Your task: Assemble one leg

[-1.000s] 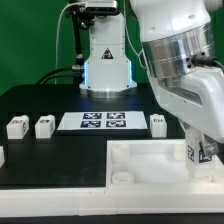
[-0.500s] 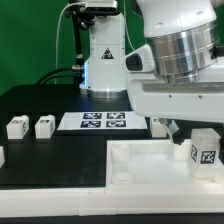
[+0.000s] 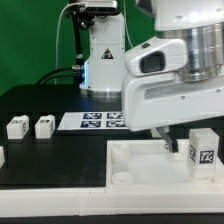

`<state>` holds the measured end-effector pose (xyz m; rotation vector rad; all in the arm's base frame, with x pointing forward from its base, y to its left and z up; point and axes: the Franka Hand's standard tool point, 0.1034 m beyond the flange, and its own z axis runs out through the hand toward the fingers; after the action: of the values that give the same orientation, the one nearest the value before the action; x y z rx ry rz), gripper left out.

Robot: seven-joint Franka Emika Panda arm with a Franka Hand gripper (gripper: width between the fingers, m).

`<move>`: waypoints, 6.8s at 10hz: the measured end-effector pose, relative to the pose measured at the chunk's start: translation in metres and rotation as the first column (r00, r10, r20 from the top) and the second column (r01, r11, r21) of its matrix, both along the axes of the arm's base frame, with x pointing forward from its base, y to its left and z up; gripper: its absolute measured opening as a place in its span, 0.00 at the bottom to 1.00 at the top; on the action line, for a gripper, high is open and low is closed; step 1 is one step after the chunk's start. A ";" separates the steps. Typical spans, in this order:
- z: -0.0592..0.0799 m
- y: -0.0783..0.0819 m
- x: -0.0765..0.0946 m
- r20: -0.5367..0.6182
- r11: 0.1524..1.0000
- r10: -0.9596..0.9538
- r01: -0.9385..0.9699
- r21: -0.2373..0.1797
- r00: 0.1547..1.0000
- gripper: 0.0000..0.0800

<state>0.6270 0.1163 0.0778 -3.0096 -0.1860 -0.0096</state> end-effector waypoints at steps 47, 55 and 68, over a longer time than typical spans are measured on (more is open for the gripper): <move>-0.007 0.002 -0.004 -0.225 0.186 -0.961 0.978 -0.097 0.161 0.76; -0.007 0.004 -0.002 -0.049 0.912 -0.409 0.410 0.028 0.911 0.81; -0.008 -0.001 0.000 -0.248 -0.083 -0.962 0.989 -0.119 -0.111 0.37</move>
Offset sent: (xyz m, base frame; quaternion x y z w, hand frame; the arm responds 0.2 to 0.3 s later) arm 0.0000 0.0000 0.0000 0.0000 0.0000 0.1790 0.9838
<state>0.6273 0.1151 0.0696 -2.0827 2.0649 0.2254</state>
